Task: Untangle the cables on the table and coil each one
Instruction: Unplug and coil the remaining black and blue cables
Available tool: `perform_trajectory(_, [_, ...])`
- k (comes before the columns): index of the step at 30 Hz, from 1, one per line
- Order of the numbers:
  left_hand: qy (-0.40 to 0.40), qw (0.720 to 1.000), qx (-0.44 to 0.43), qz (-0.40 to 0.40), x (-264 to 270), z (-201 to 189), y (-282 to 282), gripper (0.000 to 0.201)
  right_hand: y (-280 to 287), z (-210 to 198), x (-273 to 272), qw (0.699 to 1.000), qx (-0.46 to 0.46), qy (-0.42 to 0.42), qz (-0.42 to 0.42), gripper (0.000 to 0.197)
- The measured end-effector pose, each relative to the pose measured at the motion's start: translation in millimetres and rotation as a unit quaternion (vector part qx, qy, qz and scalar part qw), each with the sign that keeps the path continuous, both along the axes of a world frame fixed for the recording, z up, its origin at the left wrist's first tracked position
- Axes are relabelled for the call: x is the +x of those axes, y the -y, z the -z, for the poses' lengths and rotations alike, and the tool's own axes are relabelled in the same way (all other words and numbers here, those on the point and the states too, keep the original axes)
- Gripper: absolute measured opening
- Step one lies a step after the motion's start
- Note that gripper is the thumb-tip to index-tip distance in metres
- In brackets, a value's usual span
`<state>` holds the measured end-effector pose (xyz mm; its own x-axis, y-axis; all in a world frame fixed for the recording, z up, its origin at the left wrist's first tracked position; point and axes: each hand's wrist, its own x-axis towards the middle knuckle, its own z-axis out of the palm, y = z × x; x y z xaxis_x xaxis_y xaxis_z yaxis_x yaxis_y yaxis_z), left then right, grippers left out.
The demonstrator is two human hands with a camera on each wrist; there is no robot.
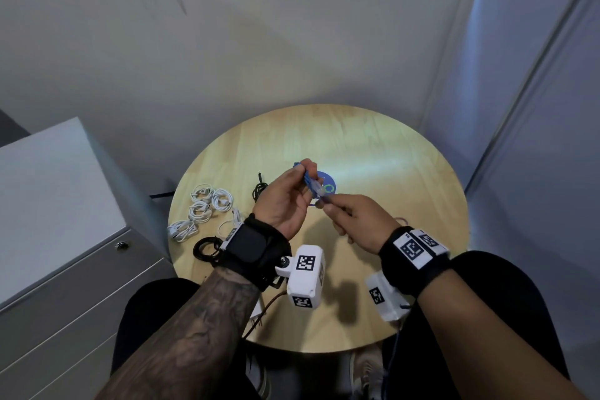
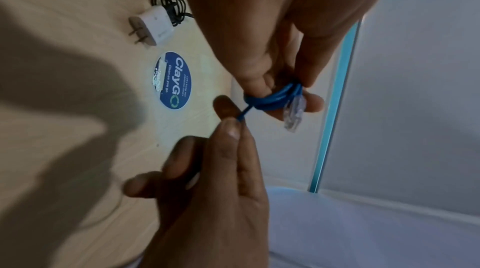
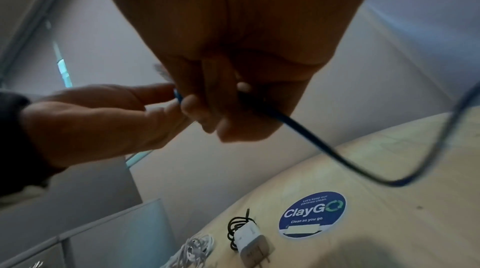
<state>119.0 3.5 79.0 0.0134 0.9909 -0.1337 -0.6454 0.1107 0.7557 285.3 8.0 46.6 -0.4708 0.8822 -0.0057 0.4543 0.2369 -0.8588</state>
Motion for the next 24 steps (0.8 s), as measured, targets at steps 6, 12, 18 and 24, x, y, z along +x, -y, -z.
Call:
perform_trajectory(6, [-0.055, 0.994, -0.019, -0.089, -3, 9, -10, 0.019, 4, -8, 1, 0.996, 0.057, 0.054, -0.052, 0.034])
perform_trajectory(12, [-0.225, 0.963, 0.031, -0.146, 1, 12, -8, 0.016, 13, -32, 3, 0.989, 0.096, 0.090, -0.062, 0.032])
perform_trajectory(18, [-0.432, 0.897, 0.090, -0.016, -4, 18, 7, 0.018, 6, -73, 21, 0.986, 0.138, 0.093, 0.002, 0.011])
perform_trajectory(24, [-0.377, 0.917, 0.047, 0.122, -3, -1, 24, 0.038, -14, -76, 22, 0.973, 0.211, 0.091, 0.025, 0.011])
